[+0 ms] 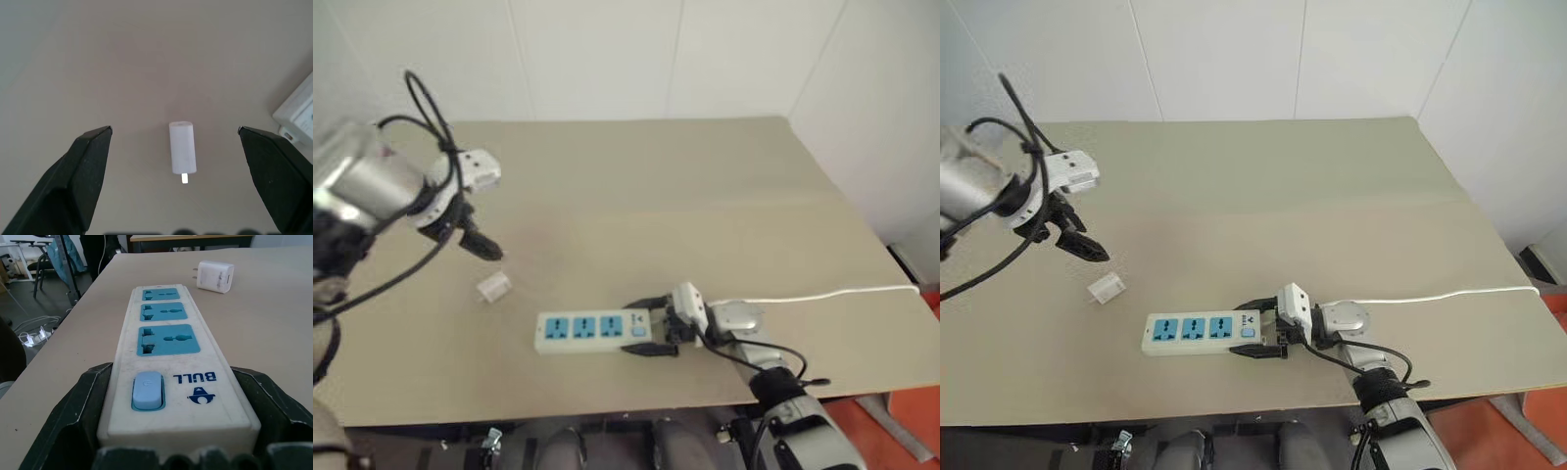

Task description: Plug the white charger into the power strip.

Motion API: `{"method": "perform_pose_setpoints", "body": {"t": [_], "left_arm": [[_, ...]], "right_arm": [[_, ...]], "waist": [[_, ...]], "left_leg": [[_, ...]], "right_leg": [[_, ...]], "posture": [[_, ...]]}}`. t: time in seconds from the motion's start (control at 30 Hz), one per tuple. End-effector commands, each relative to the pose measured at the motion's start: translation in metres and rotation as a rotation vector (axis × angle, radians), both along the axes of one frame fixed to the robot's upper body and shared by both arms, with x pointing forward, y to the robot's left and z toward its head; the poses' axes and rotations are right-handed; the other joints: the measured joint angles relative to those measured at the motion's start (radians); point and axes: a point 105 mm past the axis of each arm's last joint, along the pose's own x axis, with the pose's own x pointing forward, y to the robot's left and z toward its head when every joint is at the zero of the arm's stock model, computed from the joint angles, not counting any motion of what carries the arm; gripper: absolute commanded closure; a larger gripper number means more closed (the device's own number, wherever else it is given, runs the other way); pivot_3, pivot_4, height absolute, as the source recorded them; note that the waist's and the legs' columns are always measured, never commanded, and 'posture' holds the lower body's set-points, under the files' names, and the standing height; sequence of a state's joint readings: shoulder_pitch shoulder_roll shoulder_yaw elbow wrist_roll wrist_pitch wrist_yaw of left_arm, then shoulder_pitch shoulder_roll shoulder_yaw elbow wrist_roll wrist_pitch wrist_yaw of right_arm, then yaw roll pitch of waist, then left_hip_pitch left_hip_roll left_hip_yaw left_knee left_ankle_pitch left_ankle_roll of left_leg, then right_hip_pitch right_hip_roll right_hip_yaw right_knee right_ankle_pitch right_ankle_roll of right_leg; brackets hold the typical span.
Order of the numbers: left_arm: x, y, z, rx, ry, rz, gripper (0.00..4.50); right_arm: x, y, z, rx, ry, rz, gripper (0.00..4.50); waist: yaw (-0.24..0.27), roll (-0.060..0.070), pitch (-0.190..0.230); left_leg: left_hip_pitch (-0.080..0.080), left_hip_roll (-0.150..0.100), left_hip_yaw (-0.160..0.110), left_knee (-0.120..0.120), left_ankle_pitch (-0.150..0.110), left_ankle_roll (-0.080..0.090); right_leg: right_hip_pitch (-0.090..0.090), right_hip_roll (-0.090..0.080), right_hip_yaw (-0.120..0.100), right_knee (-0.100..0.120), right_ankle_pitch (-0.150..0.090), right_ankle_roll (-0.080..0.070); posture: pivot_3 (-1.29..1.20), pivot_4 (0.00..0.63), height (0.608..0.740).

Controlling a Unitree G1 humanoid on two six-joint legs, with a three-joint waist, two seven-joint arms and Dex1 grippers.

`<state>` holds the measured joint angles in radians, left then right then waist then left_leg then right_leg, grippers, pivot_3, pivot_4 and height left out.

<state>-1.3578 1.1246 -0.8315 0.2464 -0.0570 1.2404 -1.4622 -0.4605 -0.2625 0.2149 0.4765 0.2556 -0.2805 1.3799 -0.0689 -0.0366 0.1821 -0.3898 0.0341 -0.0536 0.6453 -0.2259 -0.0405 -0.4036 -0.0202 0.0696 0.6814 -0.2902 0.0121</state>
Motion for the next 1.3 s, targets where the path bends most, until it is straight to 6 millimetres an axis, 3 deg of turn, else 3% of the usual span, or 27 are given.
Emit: {"method": "perform_pose_setpoints", "body": {"t": [0.03, 0.2, 0.63, 1.3], "left_arm": [[0.003, 0.001, 0.005, 0.047, 0.064, 0.085, 0.00], [0.007, -0.009, -0.008, 0.104, 0.147, 0.068, 0.00], [0.022, 0.002, -0.067, 0.232, 0.288, 0.081, 0.00], [0.031, -0.010, -0.094, 0.250, 0.317, 0.051, 0.00]], "right_arm": [[-0.007, 0.001, -0.004, -0.004, 0.005, 0.005, 1.04], [-0.010, 0.000, -0.004, -0.004, 0.010, -0.012, 1.04], [-0.014, 0.000, 0.000, -0.003, 0.016, -0.050, 1.04], [-0.016, 0.006, -0.001, 0.013, 0.034, -0.086, 1.04]], "waist": [[-0.001, 0.000, 0.000], [-0.002, 0.001, 0.001], [0.005, 0.001, 0.001], [0.000, 0.000, 0.001]], "left_leg": [[0.000, 0.000, 0.000, 0.000, 0.000, 0.000], [0.000, 0.000, 0.000, 0.000, 0.000, 0.000], [-0.002, -0.001, -0.001, 0.002, 0.000, 0.000], [-0.002, -0.001, -0.001, 0.004, 0.000, 0.000]], "right_leg": [[0.000, 0.000, 0.000, 0.000, 0.000, 0.000], [0.000, 0.000, 0.001, 0.000, -0.001, 0.000], [-0.001, -0.001, 0.000, 0.001, -0.001, 0.000], [-0.001, -0.001, 0.000, 0.002, 0.000, 0.000]], "posture": [[0.00, 0.150, 0.740], [0.00, 0.150, 0.740], [0.00, 0.150, 0.740], [0.00, 0.150, 0.740]]}}
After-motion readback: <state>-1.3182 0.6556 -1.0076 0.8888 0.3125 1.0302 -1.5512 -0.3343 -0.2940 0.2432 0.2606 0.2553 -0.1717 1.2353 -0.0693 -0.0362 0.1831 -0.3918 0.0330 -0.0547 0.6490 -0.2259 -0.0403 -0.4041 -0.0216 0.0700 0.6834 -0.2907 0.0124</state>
